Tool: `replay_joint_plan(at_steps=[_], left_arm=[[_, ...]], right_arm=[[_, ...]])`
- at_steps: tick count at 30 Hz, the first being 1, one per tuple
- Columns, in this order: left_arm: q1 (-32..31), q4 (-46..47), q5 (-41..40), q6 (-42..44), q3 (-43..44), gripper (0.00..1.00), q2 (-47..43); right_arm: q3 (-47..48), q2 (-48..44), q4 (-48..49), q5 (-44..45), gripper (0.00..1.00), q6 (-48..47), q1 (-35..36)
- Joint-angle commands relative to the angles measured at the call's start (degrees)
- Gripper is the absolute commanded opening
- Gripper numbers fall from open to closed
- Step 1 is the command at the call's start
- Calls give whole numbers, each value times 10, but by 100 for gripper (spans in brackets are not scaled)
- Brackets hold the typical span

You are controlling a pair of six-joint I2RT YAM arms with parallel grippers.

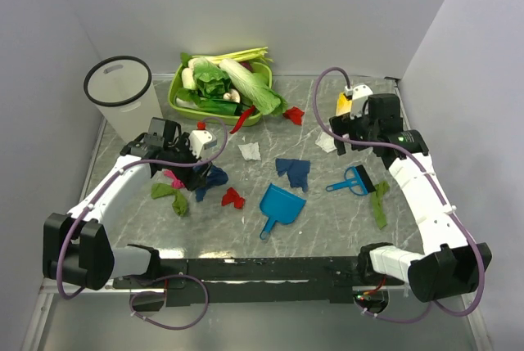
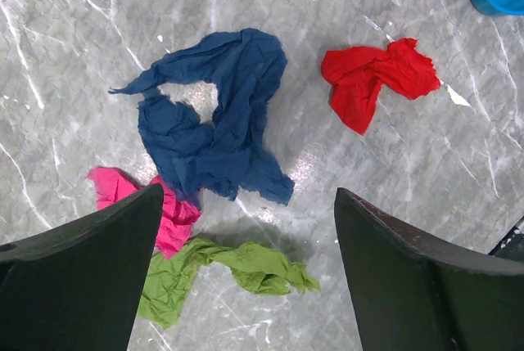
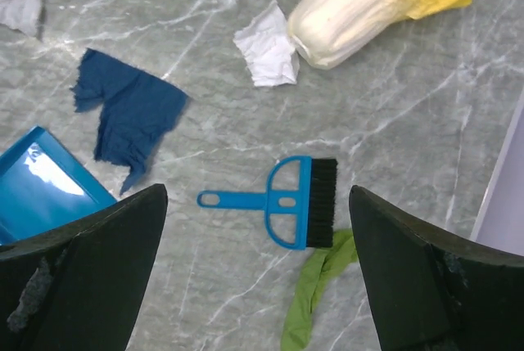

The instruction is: Sweep away the paper scraps from the table

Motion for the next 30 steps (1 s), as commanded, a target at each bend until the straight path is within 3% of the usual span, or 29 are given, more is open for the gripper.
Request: replay_joint_plan(at_steps=[1,6,13,21,27,30], left_arm=[[-4,7,12,-6,8,90,-5],[-4,-5,19,11,-1,90,-12],[-9,-27,27,25,-3,90,0],[-14,-72,24,68,11,88,8],[-16,-77,16,73,13,84,-5],[-16,-88,22,84,18,82,-14]], right_arm=[[10,-15,4,-61,100,-36,4],[4,-19,-82,-207,100,-175,5],[-11,-6,-82,-181,100,-202,7],[25,48,0,-101,94,-88,-15],[79,123,10,-176,88,-59,-10],[92,151,-30,-224,84,-120,6]])
